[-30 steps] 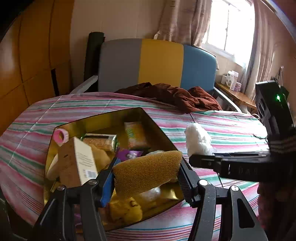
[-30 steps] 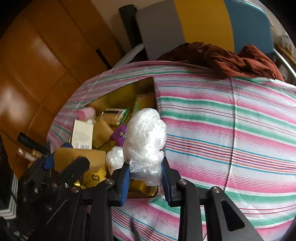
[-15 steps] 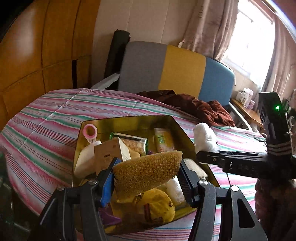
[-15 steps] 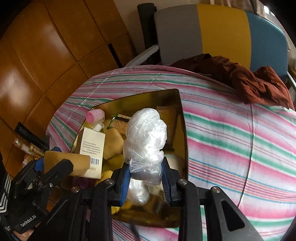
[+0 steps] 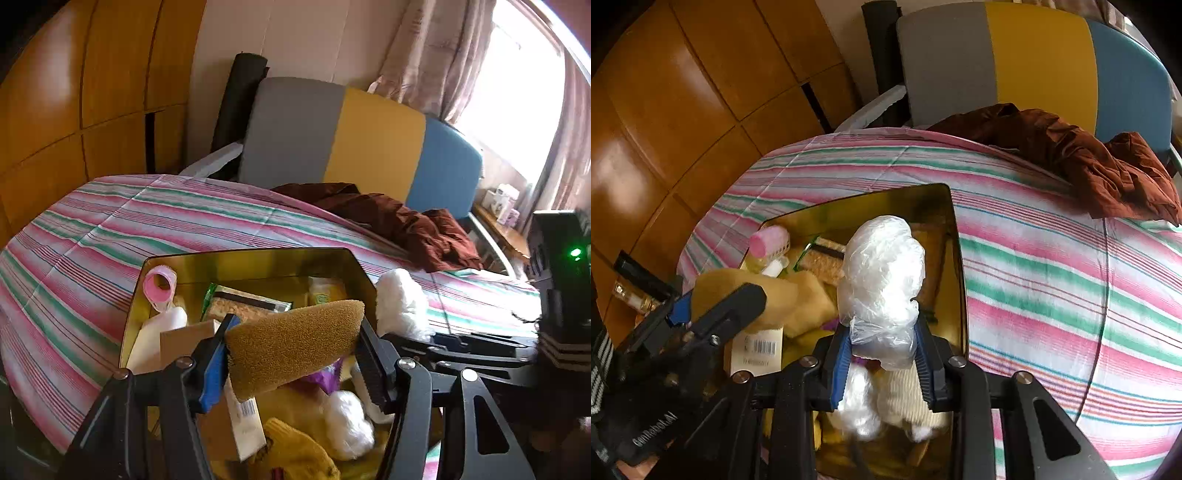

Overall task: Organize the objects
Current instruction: 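Carry the sponge and plastic bundle to the gold tray and release both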

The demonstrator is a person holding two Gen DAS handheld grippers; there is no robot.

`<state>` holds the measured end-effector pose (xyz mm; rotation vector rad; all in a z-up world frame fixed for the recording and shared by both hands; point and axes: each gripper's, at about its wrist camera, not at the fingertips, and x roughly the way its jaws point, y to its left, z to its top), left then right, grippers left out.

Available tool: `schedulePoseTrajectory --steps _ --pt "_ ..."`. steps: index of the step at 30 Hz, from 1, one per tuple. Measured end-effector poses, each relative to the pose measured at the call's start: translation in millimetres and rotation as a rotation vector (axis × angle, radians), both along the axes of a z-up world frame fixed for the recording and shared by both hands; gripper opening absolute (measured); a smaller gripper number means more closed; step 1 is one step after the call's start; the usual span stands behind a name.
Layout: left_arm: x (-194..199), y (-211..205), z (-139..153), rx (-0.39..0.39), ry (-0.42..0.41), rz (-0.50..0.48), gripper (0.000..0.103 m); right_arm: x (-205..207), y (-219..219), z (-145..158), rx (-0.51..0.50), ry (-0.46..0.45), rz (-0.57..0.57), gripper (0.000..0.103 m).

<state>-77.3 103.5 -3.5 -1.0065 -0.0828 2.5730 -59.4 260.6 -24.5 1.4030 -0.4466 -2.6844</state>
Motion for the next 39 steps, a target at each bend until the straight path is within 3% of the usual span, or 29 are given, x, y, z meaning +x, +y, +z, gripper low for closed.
schedulePoseTrajectory --steps 3,15,21,28,39 --pt "-8 3 -5 -0.003 -0.018 0.018 0.066 -14 0 -8 0.014 -0.027 0.002 0.040" --pt "-1 -5 -9 -0.047 0.010 0.056 0.089 2 1 -14 0.004 -0.023 -0.047 0.042" --pt "12 -9 -1 -0.055 0.039 0.055 0.090 19 -1 -7 0.031 -0.001 -0.079 0.042" --pt "31 -16 11 -0.062 0.079 0.055 0.092 36 -10 3 0.104 0.034 -0.106 0.042" --pt "65 -38 12 -0.088 0.090 0.109 0.103 75 -39 12 0.275 0.112 -0.147 0.057"
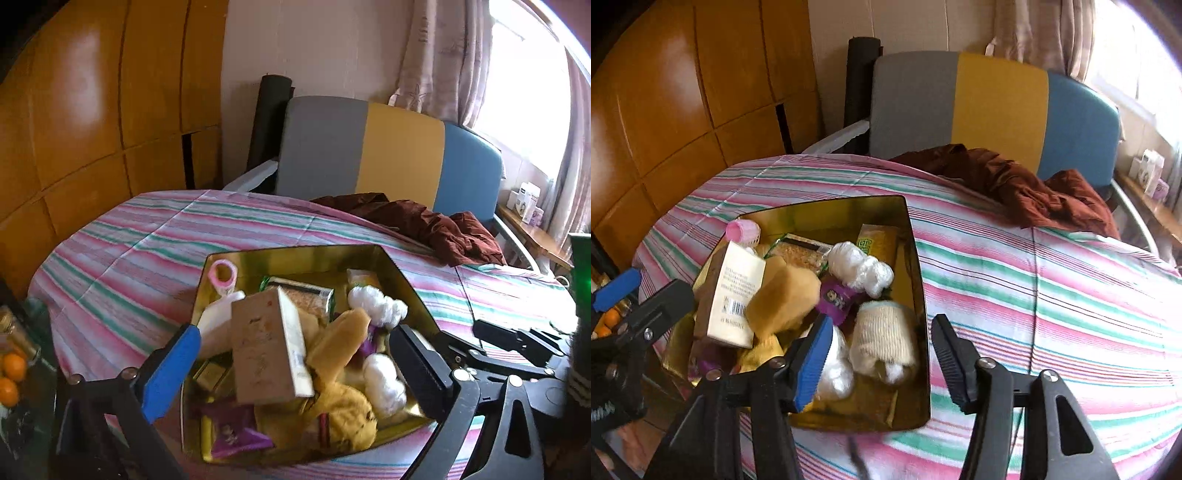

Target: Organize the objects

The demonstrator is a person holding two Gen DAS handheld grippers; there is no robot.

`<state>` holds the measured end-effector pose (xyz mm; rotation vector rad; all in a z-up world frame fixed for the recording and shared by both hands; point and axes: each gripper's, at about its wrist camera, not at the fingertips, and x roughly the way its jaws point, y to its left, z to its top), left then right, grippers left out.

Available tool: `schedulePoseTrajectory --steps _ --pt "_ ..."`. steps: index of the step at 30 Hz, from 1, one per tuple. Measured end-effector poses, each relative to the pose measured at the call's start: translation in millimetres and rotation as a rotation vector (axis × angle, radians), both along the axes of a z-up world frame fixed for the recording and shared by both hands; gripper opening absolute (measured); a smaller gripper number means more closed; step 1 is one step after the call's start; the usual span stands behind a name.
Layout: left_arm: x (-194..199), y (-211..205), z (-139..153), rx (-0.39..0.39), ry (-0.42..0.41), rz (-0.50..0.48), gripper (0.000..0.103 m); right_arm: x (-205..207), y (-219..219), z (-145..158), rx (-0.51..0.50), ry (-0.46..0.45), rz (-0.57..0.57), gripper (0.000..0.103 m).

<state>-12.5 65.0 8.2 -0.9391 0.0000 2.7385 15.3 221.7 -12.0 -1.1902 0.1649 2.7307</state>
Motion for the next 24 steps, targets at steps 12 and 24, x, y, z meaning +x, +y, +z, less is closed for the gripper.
schedulePoseTrajectory --steps 12,24 --pt "20 -20 -13 0.004 -0.048 0.093 0.103 29 0 -4 0.009 0.021 -0.100 0.057" --pt "30 -32 -8 0.011 -0.022 0.138 0.103 28 -14 -6 0.026 0.047 -0.035 0.057"
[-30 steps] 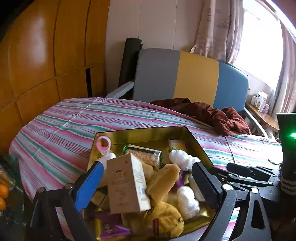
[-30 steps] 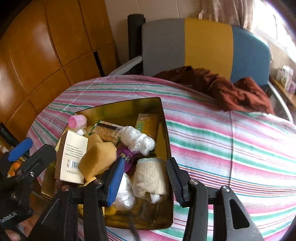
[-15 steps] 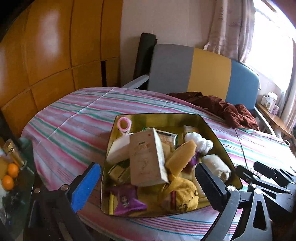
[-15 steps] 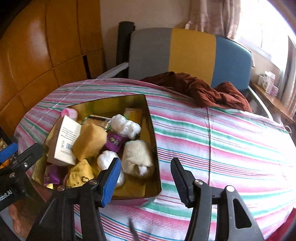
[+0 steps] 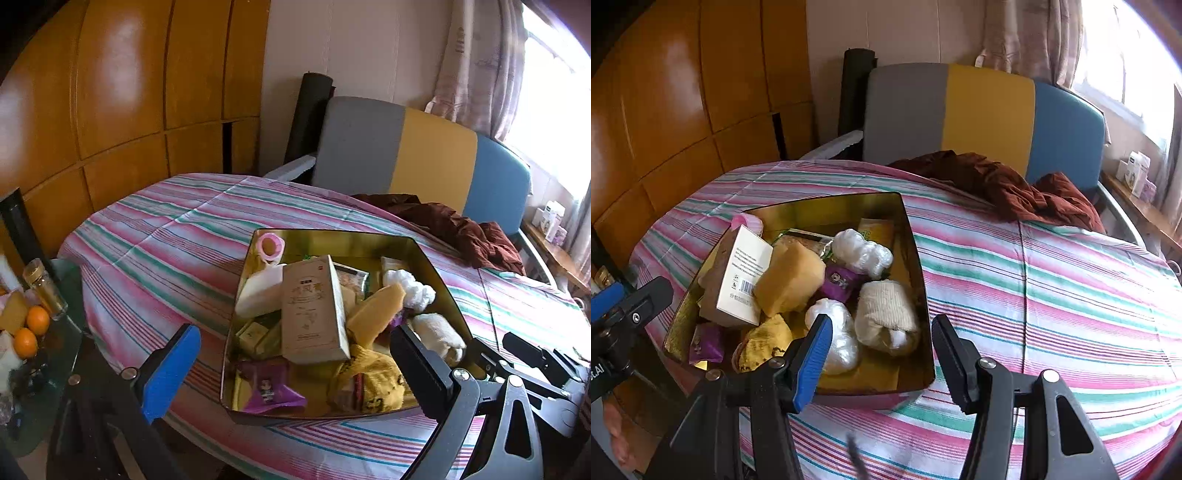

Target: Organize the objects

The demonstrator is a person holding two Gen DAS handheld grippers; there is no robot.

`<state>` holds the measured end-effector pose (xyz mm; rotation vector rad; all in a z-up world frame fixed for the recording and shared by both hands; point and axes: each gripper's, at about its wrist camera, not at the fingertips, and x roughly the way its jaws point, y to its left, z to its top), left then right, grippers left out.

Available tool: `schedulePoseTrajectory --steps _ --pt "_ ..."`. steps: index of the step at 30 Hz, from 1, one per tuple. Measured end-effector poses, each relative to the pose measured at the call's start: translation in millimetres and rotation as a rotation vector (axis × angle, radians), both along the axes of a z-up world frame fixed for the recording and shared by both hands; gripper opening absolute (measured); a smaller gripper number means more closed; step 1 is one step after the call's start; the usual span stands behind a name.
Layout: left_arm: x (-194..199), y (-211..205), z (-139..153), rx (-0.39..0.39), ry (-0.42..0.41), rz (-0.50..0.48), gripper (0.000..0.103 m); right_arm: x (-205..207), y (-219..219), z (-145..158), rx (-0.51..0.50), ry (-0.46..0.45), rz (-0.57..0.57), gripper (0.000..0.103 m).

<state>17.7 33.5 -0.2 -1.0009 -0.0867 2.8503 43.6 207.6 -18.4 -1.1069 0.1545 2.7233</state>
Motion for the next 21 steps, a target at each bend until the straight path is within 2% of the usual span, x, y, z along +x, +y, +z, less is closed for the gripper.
schedulePoseTrajectory --steps 14,21 --pt "-4.8 -0.3 -3.3 0.010 -0.028 0.004 0.103 -3.3 0.4 -2.3 -0.010 -0.012 -0.003 0.057" --pt "-4.2 1.9 -5.0 -0.010 -0.010 0.005 0.102 -5.5 1.2 -4.5 -0.013 -0.020 -0.003 0.057"
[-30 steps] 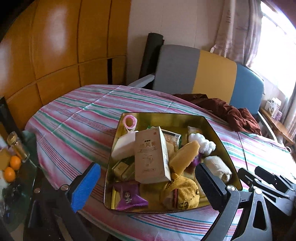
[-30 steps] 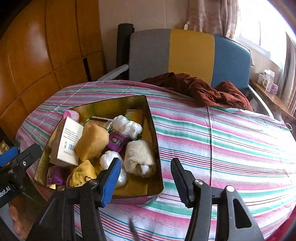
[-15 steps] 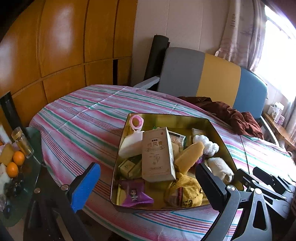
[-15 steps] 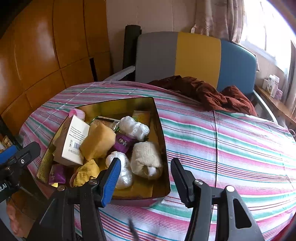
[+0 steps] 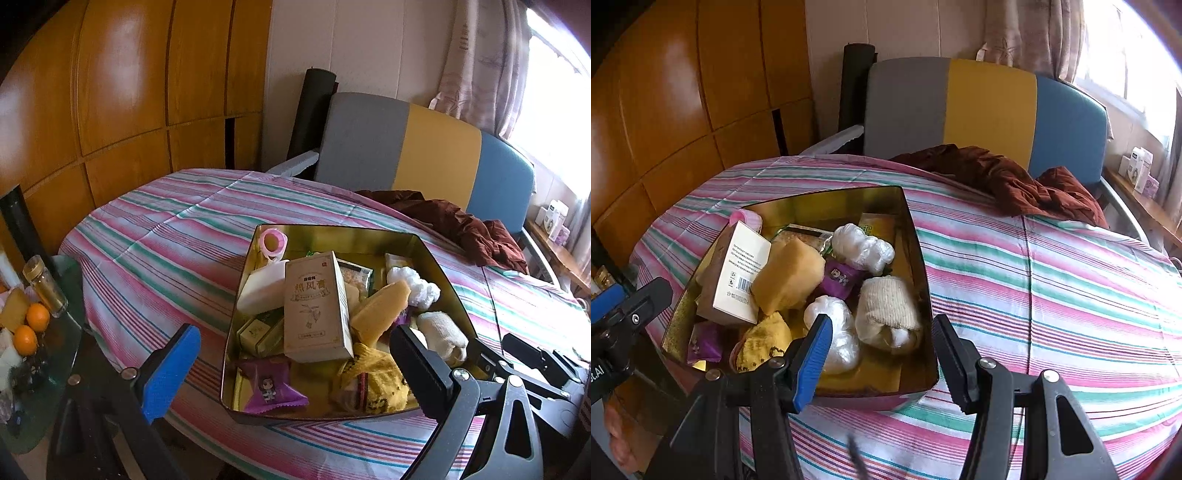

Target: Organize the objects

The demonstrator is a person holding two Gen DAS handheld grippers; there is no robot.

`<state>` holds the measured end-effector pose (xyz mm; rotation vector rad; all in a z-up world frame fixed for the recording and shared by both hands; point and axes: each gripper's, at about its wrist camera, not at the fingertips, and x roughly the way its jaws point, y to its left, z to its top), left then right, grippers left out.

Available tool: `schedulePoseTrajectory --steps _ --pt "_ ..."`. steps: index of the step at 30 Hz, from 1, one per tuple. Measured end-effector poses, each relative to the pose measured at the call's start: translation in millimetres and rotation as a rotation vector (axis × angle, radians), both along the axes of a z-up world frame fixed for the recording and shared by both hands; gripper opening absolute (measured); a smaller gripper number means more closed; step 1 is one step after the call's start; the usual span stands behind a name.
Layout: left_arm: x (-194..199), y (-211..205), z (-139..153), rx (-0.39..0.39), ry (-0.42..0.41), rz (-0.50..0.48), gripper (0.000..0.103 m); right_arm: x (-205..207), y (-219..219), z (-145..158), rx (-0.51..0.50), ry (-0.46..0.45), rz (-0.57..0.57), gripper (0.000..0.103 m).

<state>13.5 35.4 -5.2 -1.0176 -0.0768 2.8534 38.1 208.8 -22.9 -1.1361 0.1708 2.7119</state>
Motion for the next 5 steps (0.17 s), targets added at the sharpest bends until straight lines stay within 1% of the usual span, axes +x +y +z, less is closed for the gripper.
schedulePoseTrajectory --steps 2,5 --pt "0.3 0.6 -0.4 -0.008 0.006 -0.001 0.102 -0.9 0.1 -0.2 -0.002 -0.001 0.001 0.057" --pt "-1.4 -1.2 -0.6 0.001 -0.005 -0.003 0.102 -1.6 -1.2 -0.1 -0.003 0.000 0.006 0.057"
